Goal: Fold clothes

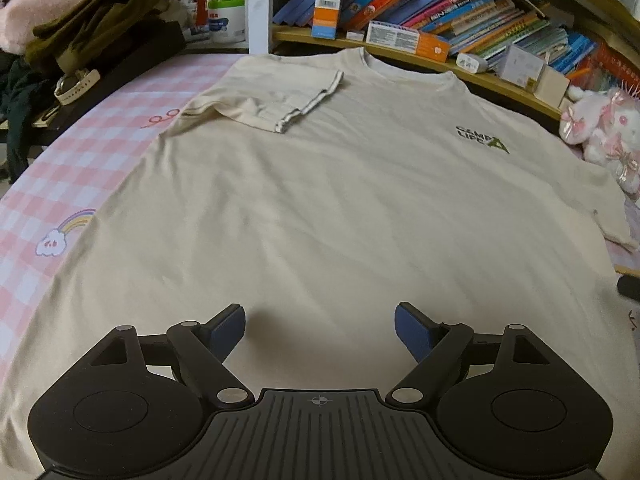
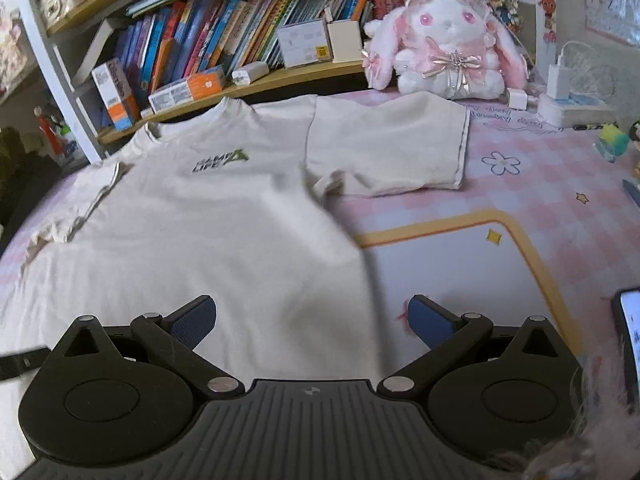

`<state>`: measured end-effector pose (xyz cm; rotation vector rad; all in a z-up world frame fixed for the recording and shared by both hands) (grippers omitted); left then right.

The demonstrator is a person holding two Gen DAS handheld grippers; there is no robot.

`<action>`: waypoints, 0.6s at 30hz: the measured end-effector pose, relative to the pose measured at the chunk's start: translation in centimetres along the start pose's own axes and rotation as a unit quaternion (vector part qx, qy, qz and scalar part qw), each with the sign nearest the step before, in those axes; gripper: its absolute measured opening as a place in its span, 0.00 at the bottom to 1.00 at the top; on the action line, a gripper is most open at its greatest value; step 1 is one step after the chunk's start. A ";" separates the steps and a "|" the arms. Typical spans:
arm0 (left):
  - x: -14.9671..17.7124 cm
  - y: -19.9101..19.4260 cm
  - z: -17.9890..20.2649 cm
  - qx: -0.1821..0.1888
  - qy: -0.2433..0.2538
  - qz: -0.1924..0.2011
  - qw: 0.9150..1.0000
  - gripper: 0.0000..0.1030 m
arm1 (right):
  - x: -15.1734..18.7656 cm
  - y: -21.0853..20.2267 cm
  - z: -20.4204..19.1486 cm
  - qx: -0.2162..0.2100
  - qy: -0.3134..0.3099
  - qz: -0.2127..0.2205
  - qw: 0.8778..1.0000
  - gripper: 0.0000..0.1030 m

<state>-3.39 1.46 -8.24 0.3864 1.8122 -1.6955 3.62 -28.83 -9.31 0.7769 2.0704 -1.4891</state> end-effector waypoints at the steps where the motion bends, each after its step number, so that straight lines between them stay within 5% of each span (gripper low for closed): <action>1: 0.0 -0.1 0.4 -0.002 0.000 0.000 1.000 0.82 | -0.4 0.1 0.6 -0.006 0.004 -0.001 1.000 1.00; 11: 0.2 0.2 2.8 -0.008 0.005 -0.018 1.000 0.82 | -4.7 2.7 7.7 -0.050 0.104 -0.027 0.993 0.96; 18: 0.0 0.5 3.2 -0.021 0.010 -0.027 0.999 0.82 | -7.1 5.0 11.1 -0.098 0.223 -0.041 0.969 0.55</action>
Point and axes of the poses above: each gripper's, at about its wrist camera, not at the fingertips, and y roughly the way its jaws point, z to its right, x to its underside, the point moved 5 cm from there along y, roughly the way its jaws point, and after that the axes turned 5 degrees about y, right-handed, at the moved point
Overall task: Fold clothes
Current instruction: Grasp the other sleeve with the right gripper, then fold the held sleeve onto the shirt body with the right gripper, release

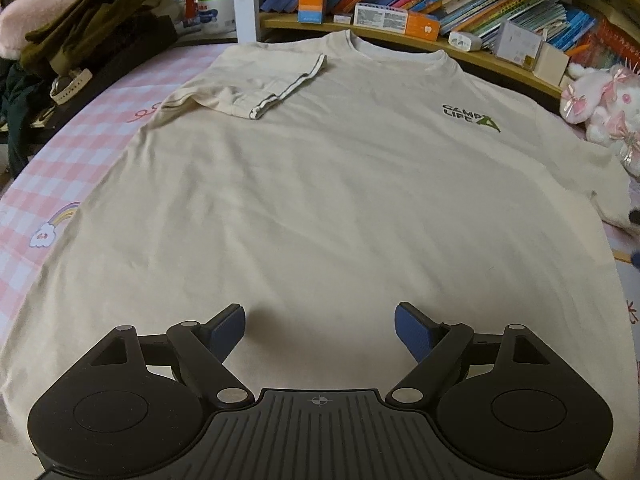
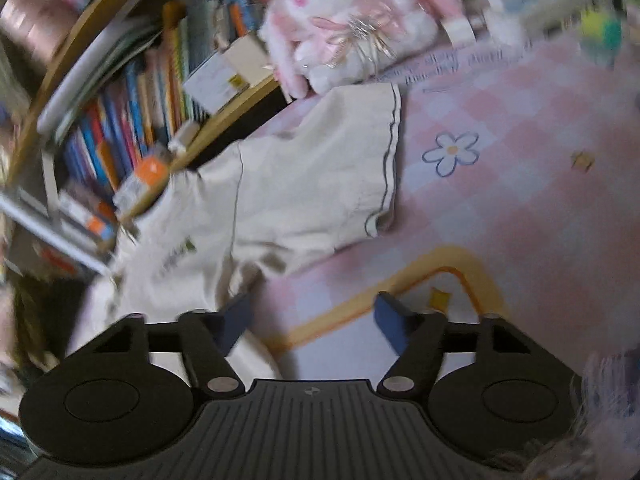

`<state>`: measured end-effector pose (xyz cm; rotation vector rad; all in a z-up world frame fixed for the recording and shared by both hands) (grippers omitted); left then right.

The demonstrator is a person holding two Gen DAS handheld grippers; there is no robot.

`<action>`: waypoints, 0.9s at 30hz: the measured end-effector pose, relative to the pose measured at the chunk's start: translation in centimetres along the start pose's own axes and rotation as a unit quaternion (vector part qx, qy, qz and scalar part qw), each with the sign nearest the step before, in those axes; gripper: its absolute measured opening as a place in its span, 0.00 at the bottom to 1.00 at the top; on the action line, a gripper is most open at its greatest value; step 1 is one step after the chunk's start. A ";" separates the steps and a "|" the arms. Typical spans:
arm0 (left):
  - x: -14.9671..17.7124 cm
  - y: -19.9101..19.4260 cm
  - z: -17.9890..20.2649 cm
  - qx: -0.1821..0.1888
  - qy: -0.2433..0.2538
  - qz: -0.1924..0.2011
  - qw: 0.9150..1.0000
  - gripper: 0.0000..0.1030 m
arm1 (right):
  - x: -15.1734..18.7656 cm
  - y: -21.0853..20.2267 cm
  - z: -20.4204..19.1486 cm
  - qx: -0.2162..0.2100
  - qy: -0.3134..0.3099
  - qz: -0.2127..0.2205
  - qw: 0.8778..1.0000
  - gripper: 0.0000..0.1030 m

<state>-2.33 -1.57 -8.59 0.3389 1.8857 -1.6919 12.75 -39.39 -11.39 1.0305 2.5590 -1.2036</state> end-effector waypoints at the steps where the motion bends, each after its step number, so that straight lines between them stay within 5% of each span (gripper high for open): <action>1: 0.0 0.0 0.1 -0.001 0.002 -0.001 1.000 0.82 | -0.6 0.4 0.3 -0.009 0.027 0.000 1.000 0.52; 9: -0.2 -0.4 -0.6 -0.012 0.003 0.000 1.000 0.82 | -4.4 2.1 3.2 -0.040 0.237 0.026 0.970 0.44; 13: 0.0 -0.4 -1.3 -0.011 -0.005 -0.002 1.000 0.82 | -4.5 2.4 2.7 0.017 0.222 0.036 0.974 0.10; 16: 0.3 -0.3 -1.9 -0.009 -0.007 -0.004 1.000 0.82 | -4.8 2.1 1.7 0.059 0.188 0.065 0.978 0.08; 19: 0.6 -0.3 -3.1 -0.008 -0.017 -0.004 1.000 0.82 | -5.4 2.1 -1.7 0.084 0.086 0.109 0.987 0.08; 22: 1.0 -0.3 -4.4 -0.010 -0.034 -0.006 0.999 0.82 | -5.2 3.1 -8.0 0.085 -0.093 0.124 0.984 0.08; 24: 1.2 -0.4 -5.5 -0.013 -0.048 -0.005 0.999 0.82 | -3.2 5.1 -13.4 0.079 -0.254 0.108 0.958 0.08; 27: 1.1 -0.4 -6.8 -0.017 -0.068 -0.003 0.998 0.82 | 2.6 9.1 -18.7 0.050 -0.450 0.015 0.891 0.07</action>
Point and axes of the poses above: each gripper's, at about its wrist camera, not at the fingertips, and y roughly the way its jaws point, z to its right, x to its underside, the point moved 5 cm from there along y, roughly the way its jaws point, and after that the axes turned 5 degrees about y, right-handed, at the moved point
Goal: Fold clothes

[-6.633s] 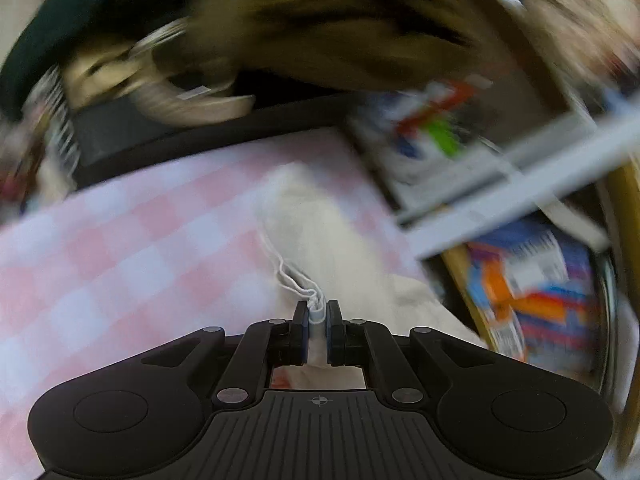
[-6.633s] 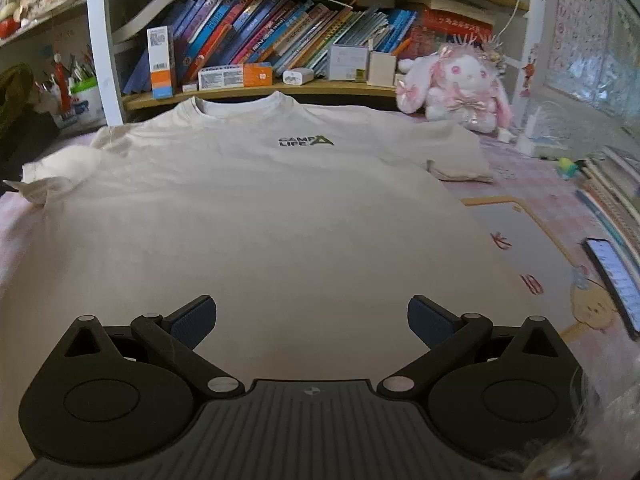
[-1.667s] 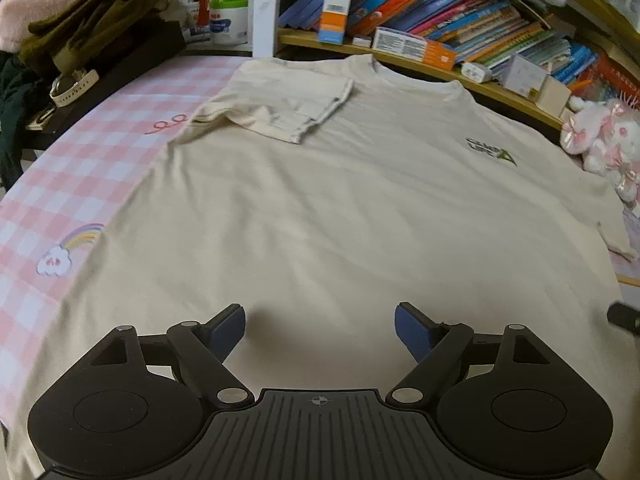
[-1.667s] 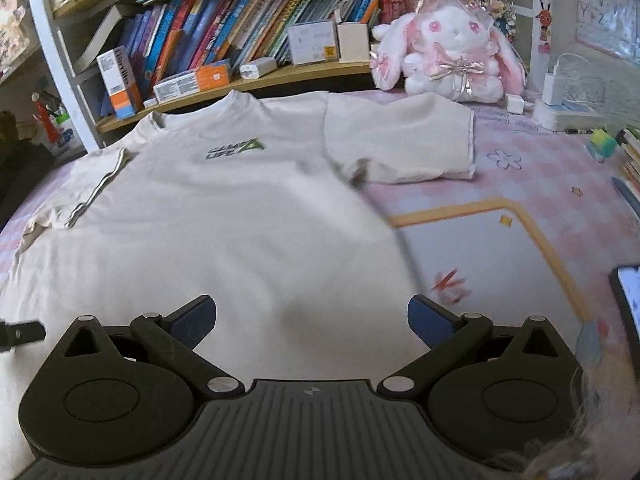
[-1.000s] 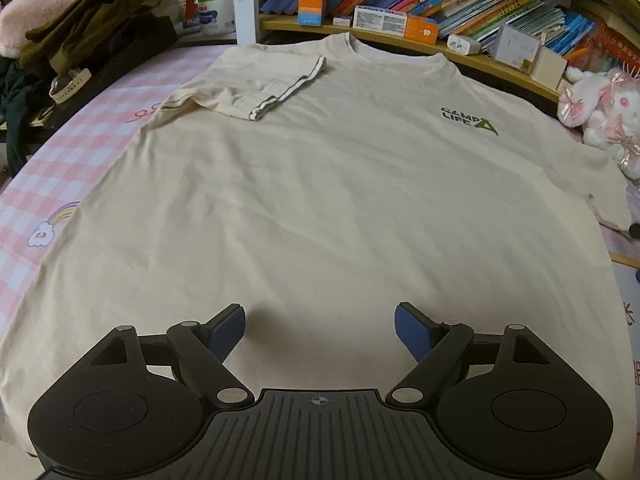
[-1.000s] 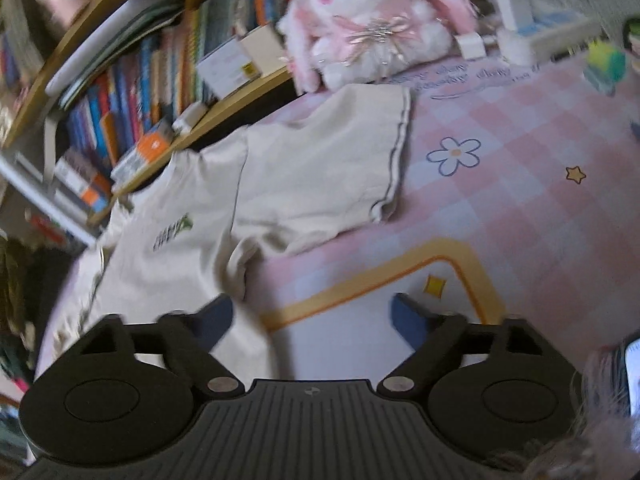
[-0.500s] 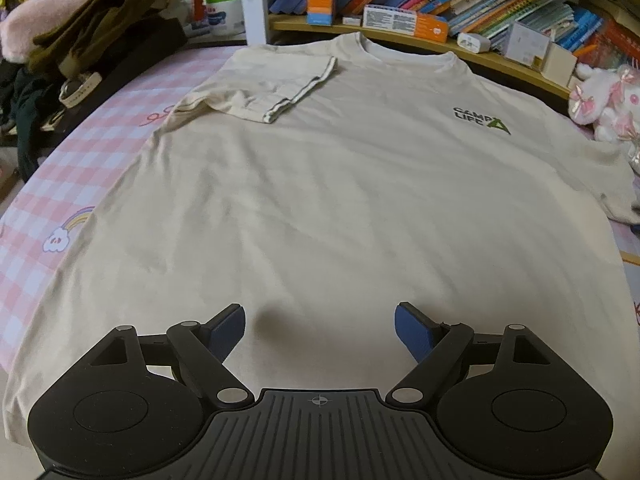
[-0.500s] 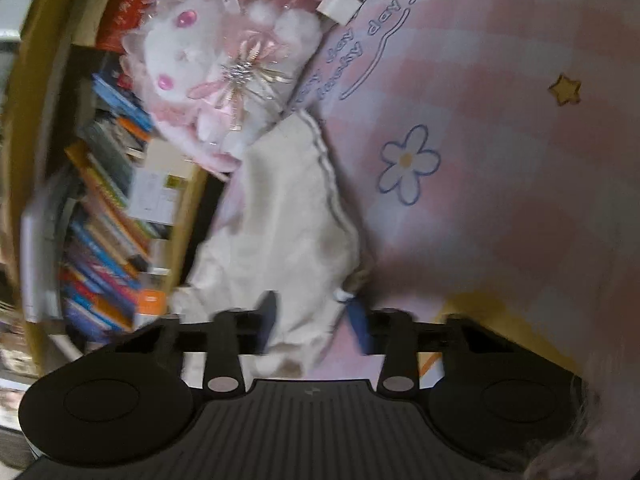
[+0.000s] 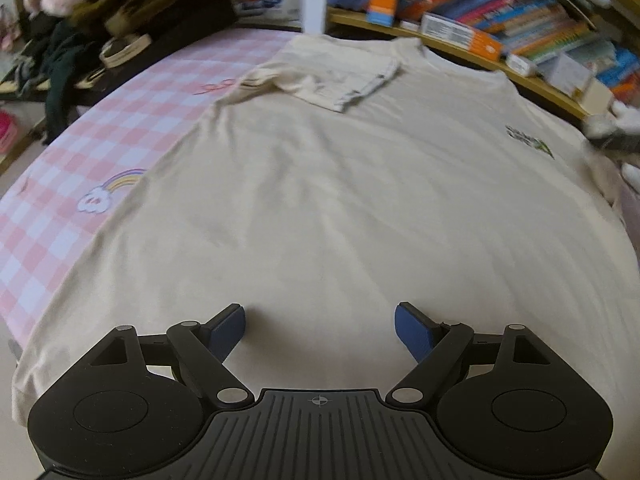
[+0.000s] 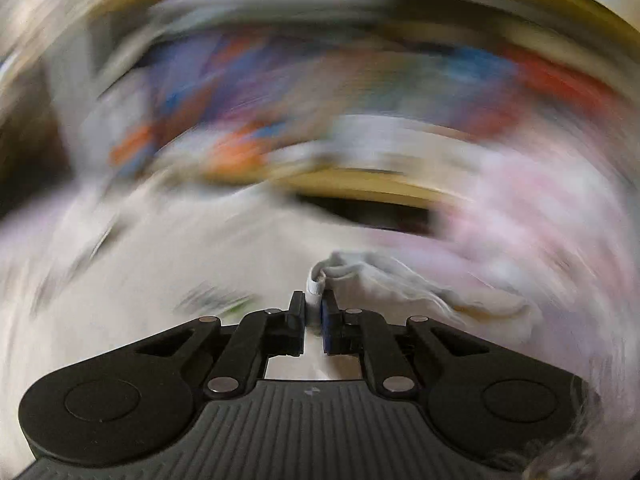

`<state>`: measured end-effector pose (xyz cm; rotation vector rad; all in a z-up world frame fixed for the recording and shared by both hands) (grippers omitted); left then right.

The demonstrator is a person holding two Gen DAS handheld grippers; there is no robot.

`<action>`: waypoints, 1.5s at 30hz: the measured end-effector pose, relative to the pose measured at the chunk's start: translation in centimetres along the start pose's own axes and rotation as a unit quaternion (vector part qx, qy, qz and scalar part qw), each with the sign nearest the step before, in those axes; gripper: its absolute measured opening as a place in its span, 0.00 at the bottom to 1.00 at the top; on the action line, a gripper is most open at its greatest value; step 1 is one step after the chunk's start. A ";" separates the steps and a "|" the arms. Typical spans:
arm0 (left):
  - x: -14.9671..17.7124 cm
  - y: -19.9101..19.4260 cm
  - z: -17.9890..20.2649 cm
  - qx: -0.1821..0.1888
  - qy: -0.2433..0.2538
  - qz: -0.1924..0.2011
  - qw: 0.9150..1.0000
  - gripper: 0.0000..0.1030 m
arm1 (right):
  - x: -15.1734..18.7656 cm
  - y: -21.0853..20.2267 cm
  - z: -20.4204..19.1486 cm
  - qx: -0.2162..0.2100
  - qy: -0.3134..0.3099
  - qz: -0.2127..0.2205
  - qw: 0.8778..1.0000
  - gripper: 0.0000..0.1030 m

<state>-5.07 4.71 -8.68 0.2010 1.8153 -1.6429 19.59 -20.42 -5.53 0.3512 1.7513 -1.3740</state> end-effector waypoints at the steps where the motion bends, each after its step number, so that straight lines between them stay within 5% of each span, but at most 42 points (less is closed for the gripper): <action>1: -0.1 0.0 -0.2 0.000 -0.002 0.001 1.000 0.82 | 0.5 1.1 -2.6 -0.025 -0.060 -0.028 0.997 0.07; 3: -0.1 0.0 -0.4 0.001 -0.002 0.002 1.000 0.82 | 2.1 2.8 -6.0 -0.057 -0.126 -0.079 0.987 0.08; 6: 0.1 -0.1 -0.7 0.001 -0.003 0.003 1.000 0.83 | 3.5 2.9 -6.8 -0.081 -0.100 -0.089 0.988 0.46; 7: 0.1 0.0 -0.8 0.000 -0.004 0.004 1.000 0.83 | 3.6 2.4 -6.5 -0.095 -0.078 -0.083 0.989 0.48; 10: 0.1 0.0 -0.9 0.000 -0.004 0.005 1.000 0.86 | 3.9 0.9 -5.2 -0.131 -0.026 -0.077 0.988 0.48; 13: 0.1 0.1 -0.8 -0.001 -0.001 0.006 1.000 0.87 | 4.0 -0.4 -3.8 -0.123 0.005 -0.068 0.990 0.50; 19: 0.1 0.1 -1.0 0.000 -0.012 0.011 1.000 0.87 | 6.2 -3.5 1.6 -0.038 0.092 -0.039 0.994 0.49; 23: 0.0 0.2 -0.3 -0.002 -0.001 0.009 1.000 0.88 | 6.5 -2.1 5.5 -0.010 0.179 -0.053 0.982 0.45; 27: 0.1 -0.3 0.5 0.006 0.013 0.011 1.000 0.88 | 5.5 0.9 7.2 -0.032 0.257 -0.070 0.963 0.42; 29: 0.2 -0.5 0.5 0.004 0.010 0.013 1.000 0.88 | 5.2 2.2 7.5 -0.040 0.278 -0.083 0.956 0.34; 31: 0.2 -0.7 0.2 0.001 0.002 0.014 1.000 0.88 | 5.1 2.6 7.2 -0.034 0.266 -0.087 0.960 0.04; 34: 0.3 -0.9 -0.2 -0.005 -0.007 0.017 1.000 0.88 | 5.3 2.0 7.8 0.001 0.261 -0.070 0.963 0.02; 38: 0.2 -0.9 -0.5 -0.008 -0.008 0.018 1.000 0.88 | 5.8 1.9 8.2 -0.010 0.259 -0.081 0.962 0.05; 42: 0.3 -1.1 -0.7 -0.011 -0.001 0.017 1.000 0.88 | 3.5 2.4 8.7 -0.036 0.243 -0.058 0.968 0.36; 45: 0.7 -1.3 -0.8 -0.017 0.005 0.010 1.000 0.88 | 0.3 5.2 9.7 -0.028 0.237 -0.059 0.969 0.34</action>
Point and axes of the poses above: each gripper's, at about its wrist camera, not at the fingertips, and y roughly the way its jaws point, z to its right, x to its underside, the point moved 5 cm from there along y, roughly the way its jaws point, and after that the axes turned 5 degrees about y, right-handed, at the moved point
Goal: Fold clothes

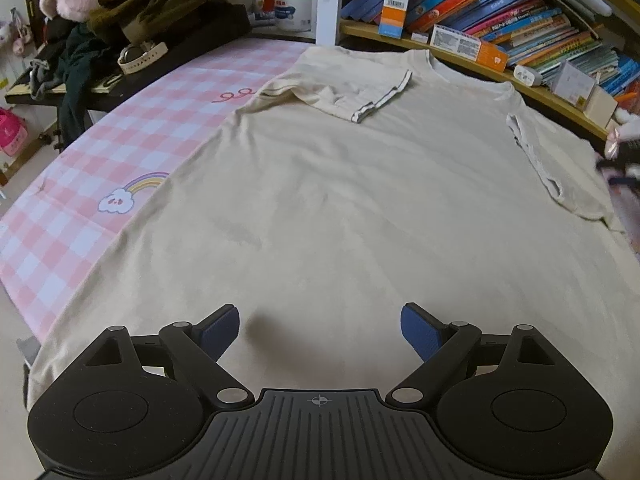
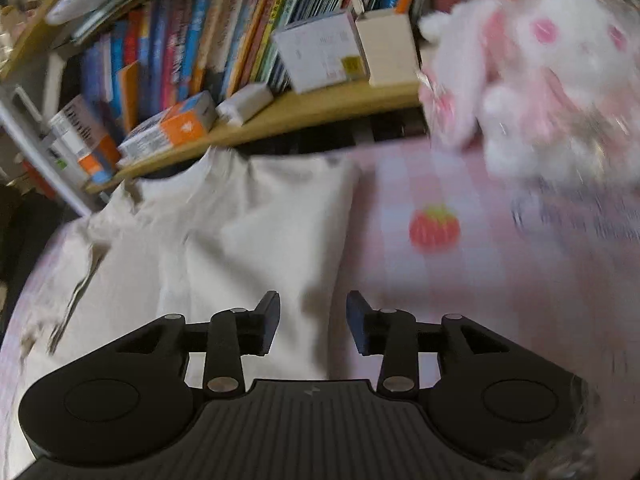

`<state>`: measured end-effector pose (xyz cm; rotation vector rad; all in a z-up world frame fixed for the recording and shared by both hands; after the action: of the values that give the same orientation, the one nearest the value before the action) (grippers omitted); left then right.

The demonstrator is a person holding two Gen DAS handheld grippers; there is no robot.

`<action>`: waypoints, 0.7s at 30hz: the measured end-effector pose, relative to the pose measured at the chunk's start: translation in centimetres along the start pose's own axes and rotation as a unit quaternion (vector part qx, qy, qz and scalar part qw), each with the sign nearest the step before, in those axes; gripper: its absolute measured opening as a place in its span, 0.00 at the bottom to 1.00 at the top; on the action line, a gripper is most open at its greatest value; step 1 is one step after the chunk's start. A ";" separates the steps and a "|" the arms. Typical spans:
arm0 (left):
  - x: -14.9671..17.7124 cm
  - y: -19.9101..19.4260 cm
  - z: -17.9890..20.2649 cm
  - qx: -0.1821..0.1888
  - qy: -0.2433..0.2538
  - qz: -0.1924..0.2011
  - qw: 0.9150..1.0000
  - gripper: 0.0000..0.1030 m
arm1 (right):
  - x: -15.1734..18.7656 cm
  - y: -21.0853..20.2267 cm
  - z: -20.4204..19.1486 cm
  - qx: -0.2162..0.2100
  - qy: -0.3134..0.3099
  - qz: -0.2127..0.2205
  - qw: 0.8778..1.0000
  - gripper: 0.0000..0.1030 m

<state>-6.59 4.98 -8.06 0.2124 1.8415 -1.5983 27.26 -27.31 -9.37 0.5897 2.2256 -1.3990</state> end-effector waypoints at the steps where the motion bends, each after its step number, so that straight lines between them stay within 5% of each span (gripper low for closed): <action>1: 0.2 -0.1 -0.1 -0.003 0.002 -0.003 1.000 0.88 | -1.1 0.9 0.0 0.006 0.005 0.001 1.000 0.34; 6: 0.5 -0.3 -1.2 -0.018 -0.006 -0.012 1.000 0.88 | -4.4 4.6 -0.1 0.021 0.024 -0.009 0.999 0.34; 10: 0.0 -0.2 -1.5 -0.022 -0.013 -0.011 1.000 0.88 | -4.6 6.1 -1.1 0.026 -0.008 -0.026 0.999 0.07; 12: -0.3 -0.2 -1.3 -0.021 -0.008 -0.008 1.000 0.88 | -4.7 6.0 -0.8 0.046 -0.014 -0.014 0.999 0.03; 19: -0.4 -0.4 -1.4 -0.021 0.001 -0.003 1.000 0.88 | -4.5 5.7 0.4 0.065 -0.001 0.009 0.998 0.05; 21: -0.5 -0.7 -1.7 -0.020 -0.004 0.007 1.000 0.88 | -4.5 5.4 0.4 0.063 0.005 0.011 0.998 0.22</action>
<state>-7.22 6.53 -7.20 0.2006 1.8607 -1.5486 34.06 -26.12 -10.83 0.6624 2.1429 -1.5361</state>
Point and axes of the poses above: each gripper's, at about its wrist camera, not at the fingertips, and y roughly the way its jaws point, z to its right, x to its underside, the point moved 5 cm from there along y, roughly the way its jaws point, and after that the axes turned 5 degrees about y, right-handed, at the moved point
